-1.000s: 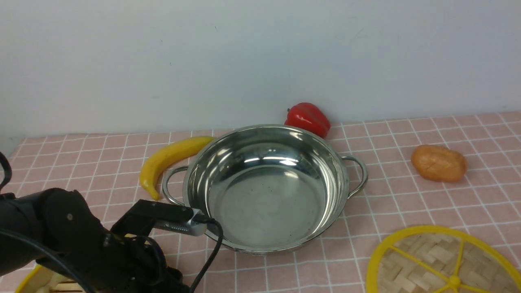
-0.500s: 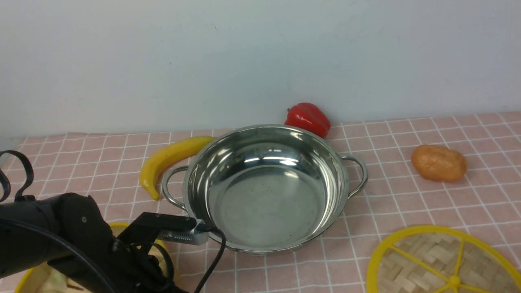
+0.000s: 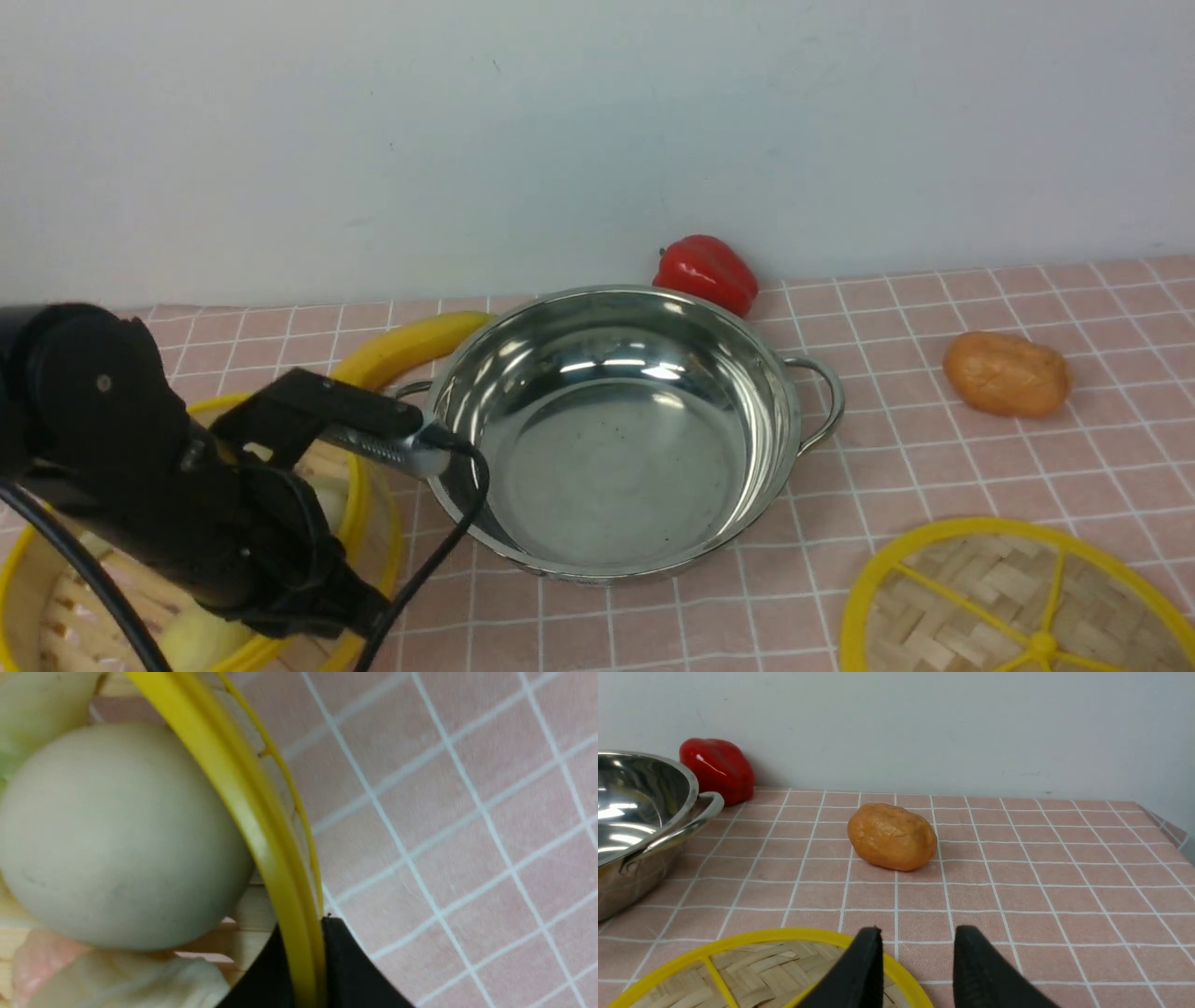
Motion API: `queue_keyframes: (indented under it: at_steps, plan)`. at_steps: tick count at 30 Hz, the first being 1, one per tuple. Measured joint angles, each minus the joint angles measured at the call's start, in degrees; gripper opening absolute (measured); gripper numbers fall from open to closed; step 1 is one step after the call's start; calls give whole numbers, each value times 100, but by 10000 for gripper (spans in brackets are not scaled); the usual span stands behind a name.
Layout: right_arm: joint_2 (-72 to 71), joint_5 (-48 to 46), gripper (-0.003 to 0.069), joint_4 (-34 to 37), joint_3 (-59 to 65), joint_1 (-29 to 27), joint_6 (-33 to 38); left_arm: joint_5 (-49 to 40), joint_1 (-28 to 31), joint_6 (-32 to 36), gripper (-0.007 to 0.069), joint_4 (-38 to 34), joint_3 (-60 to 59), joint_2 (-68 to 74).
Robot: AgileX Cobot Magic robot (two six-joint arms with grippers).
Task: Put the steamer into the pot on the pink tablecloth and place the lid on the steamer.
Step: 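Place the bamboo steamer basket with dumplings into the steel pot with the left gripper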
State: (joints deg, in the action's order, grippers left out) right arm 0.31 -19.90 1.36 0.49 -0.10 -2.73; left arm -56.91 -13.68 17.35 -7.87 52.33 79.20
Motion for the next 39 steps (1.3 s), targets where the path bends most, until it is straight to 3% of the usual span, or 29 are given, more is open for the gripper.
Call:
queue_keyframes:
  at_steps: [6, 11, 18, 26, 39]
  plan:
    - [0, 0, 240, 0, 0, 0, 0, -360, 0, -7, 28, 294, 748, -2]
    - [0, 0, 240, 0, 0, 0, 0, -541, -19, 600, 28, 37, 1338, 145]
    - [0, 0, 240, 0, 0, 0, 0, -577, -923, 1645, 28, -208, 2306, 1150]
    - [0, 0, 240, 0, 0, 0, 0, -508, -1875, 1757, 28, 197, 3428, 2352]
    - [0, 0, 240, 0, 0, 0, 0, -243, -2064, 1776, 28, 257, 3593, 3284]
